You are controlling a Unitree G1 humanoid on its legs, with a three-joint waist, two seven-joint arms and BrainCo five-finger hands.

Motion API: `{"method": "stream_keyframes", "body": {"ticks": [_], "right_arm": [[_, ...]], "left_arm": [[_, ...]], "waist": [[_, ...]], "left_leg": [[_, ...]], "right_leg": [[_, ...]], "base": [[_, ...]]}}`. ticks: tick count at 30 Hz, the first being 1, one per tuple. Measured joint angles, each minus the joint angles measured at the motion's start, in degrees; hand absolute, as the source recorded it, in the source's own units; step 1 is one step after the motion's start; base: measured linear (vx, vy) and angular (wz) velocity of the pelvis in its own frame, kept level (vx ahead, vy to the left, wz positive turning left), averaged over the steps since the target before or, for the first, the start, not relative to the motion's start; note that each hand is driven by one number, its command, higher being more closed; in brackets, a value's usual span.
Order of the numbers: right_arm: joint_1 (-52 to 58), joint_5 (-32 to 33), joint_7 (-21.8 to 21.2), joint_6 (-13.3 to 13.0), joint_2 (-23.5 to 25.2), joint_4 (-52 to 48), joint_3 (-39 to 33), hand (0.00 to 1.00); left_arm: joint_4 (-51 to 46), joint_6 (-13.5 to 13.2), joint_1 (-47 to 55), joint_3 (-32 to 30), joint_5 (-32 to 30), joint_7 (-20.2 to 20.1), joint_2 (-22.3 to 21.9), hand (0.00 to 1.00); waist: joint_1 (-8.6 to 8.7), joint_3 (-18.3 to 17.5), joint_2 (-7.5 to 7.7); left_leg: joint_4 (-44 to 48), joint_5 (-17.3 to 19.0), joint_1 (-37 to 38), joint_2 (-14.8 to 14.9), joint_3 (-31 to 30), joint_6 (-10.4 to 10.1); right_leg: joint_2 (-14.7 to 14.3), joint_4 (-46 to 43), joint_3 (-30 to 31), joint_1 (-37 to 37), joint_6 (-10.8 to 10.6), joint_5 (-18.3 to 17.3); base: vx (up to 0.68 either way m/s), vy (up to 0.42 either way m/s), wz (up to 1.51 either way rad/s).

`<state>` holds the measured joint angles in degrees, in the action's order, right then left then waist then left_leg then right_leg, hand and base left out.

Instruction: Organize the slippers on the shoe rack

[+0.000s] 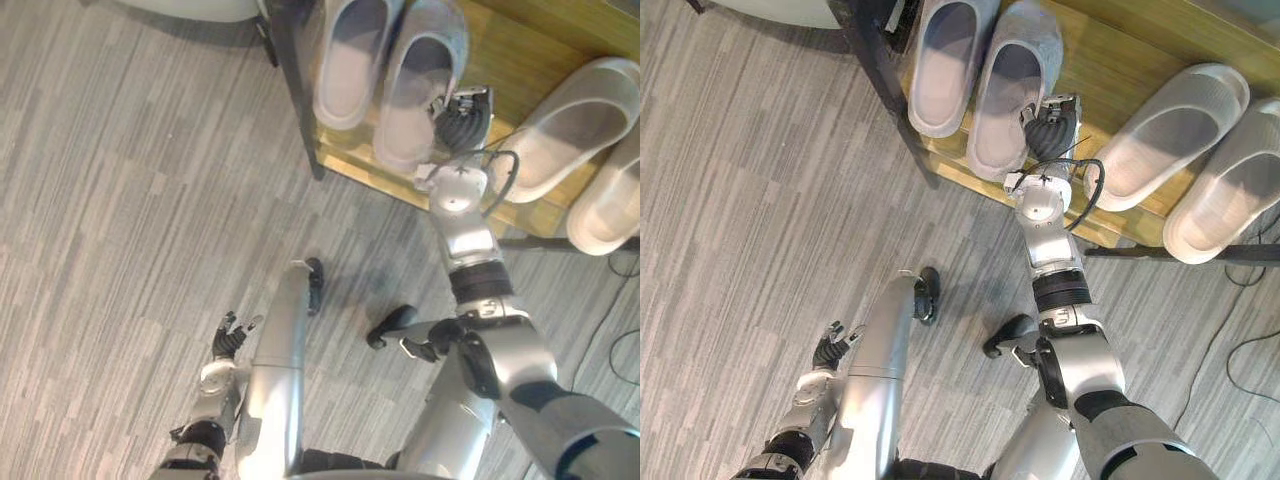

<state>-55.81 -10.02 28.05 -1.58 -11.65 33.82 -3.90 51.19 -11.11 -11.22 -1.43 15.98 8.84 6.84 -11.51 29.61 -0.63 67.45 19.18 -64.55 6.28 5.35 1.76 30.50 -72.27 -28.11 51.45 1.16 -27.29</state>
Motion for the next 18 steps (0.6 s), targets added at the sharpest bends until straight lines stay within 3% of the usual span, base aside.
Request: {"method": "stream_keyframes", "body": {"ticks": [10,18], "right_arm": [[-0.48,1.33,1.38,-0.04,0.27,-0.26,-0.22,0.0],[7.55,1.51,1.71,-1.39,2.71,-10.71,-0.39,0.0]], "left_arm": [[0.09,0.1,-0.05,-0.03,0.13,1.01,-0.37,0.0],[0.49,0.3,0.0,-1.47,0.11,1.2,-0.79,0.0]], "waist": [[-0.12,-0.14,-0.24],[0.15,-0.29,-0.4]], "left_leg": [[-0.06,0.11,-0.17,-0.41,0.03,-0.28],[-1.04,-0.05,1.82,-0.17,0.56,0.05]], "right_leg": [[0.51,-0.21,-0.17,0.0,-0.04,-0.09],[0.09,0.74,0.17,-1.42,-0.03,-0.06]], "base": [[0.01,0.015,0.03],[0.01,0.004,-0.01]]}}
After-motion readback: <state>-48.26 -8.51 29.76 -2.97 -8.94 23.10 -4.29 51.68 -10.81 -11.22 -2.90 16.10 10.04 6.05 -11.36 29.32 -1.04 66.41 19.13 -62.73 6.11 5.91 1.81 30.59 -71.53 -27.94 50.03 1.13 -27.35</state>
